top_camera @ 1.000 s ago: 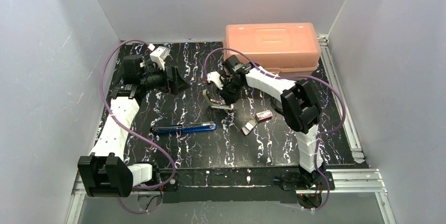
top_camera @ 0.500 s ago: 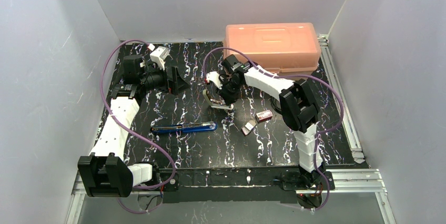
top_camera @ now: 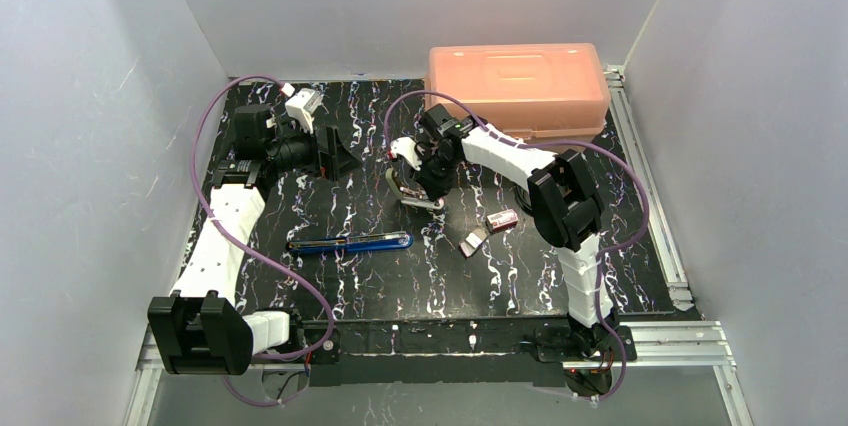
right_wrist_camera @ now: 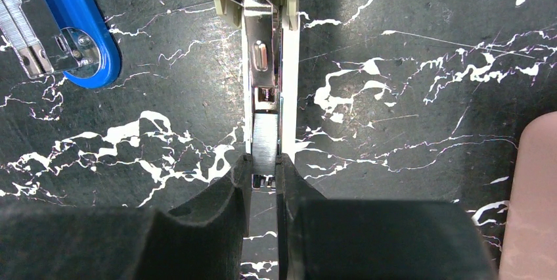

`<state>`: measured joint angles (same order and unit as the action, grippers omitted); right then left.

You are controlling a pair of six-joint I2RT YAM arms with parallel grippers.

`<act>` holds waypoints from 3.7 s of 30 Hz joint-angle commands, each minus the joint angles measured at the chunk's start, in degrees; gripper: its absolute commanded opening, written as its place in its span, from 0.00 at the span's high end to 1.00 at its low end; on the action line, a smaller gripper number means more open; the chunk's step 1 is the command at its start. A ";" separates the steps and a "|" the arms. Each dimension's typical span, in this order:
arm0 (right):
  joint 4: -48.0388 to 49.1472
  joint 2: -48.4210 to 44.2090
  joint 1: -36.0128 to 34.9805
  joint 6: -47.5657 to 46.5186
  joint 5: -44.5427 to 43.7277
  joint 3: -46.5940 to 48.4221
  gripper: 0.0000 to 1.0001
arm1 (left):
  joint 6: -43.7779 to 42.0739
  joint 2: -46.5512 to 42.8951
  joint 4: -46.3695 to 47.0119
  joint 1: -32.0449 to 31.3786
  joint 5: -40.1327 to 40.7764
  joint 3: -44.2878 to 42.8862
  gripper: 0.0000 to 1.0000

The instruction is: Load the staples into the stapler

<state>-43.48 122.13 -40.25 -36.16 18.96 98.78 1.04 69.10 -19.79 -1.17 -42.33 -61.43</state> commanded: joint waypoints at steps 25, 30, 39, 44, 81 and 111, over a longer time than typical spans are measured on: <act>5.20 -7.36 0.39 2.39 0.43 -6.26 0.50 | -16.05 2.69 1.21 0.47 -1.52 4.03 0.09; 11.13 -14.69 2.92 4.19 4.65 -13.87 0.48 | -33.52 6.52 2.55 0.47 -9.62 6.07 0.13; 18.04 -25.66 7.59 6.15 11.18 -25.91 0.51 | -65.97 21.77 -16.07 -0.52 -18.98 -7.16 0.25; 20.83 -29.08 10.56 8.21 14.68 -30.20 0.52 | -77.75 27.07 -22.09 -3.89 -17.57 -11.28 0.27; 36.28 -19.96 6.42 9.61 9.00 -34.66 0.44 | -76.85 38.34 -14.41 -11.22 -14.47 -15.17 0.36; 37.64 -12.66 3.81 9.47 9.17 -30.69 0.89 | -64.93 33.33 -2.55 -11.48 -15.06 -7.20 0.35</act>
<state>-5.43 109.89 -35.77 -25.91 27.14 67.75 -64.69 107.77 -21.76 -12.49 -54.92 -70.11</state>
